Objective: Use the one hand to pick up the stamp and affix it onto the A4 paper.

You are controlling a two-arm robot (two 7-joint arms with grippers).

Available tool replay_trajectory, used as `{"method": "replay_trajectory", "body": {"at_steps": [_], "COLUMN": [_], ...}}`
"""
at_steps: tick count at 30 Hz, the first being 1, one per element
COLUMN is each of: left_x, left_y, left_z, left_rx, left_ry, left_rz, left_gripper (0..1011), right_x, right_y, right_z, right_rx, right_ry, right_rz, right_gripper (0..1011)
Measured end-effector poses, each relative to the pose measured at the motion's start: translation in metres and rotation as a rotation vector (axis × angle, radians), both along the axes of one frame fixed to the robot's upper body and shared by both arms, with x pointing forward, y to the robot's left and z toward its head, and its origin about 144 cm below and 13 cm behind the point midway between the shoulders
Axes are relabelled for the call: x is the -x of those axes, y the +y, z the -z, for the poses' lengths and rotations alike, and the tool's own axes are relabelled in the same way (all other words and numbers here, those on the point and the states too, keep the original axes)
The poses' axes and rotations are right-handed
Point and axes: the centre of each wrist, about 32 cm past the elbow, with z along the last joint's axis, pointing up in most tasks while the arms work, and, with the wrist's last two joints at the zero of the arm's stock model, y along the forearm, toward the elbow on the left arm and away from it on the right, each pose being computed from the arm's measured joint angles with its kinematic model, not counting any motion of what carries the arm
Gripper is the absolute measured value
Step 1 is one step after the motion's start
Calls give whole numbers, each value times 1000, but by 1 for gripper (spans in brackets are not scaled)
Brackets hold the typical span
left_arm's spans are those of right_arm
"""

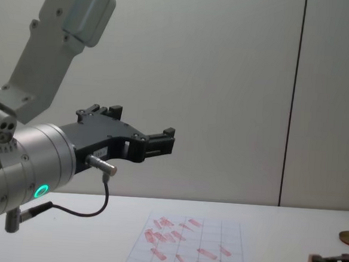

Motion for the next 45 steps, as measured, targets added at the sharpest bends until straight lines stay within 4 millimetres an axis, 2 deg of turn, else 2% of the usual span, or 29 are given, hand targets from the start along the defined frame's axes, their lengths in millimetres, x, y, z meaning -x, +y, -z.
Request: {"method": "replay_trajectory", "body": {"at_steps": [12,33,45], "left_x": [0,0,0], "left_y": [0,0,0], "left_z": [0,0,0], "left_rx": [0,0,0], "left_ry": [0,0,0], "left_rz": [0,0,0], "left_gripper": [993,993,993], "right_x": [-4,-5,-4], "right_y": [1,3,5], "right_z": [9,13,0], "right_rx": [2,17,-16], "right_ry": [8,18,-40], "right_rz": [-30,-17,-8], "right_gripper": [214,216,216]}}
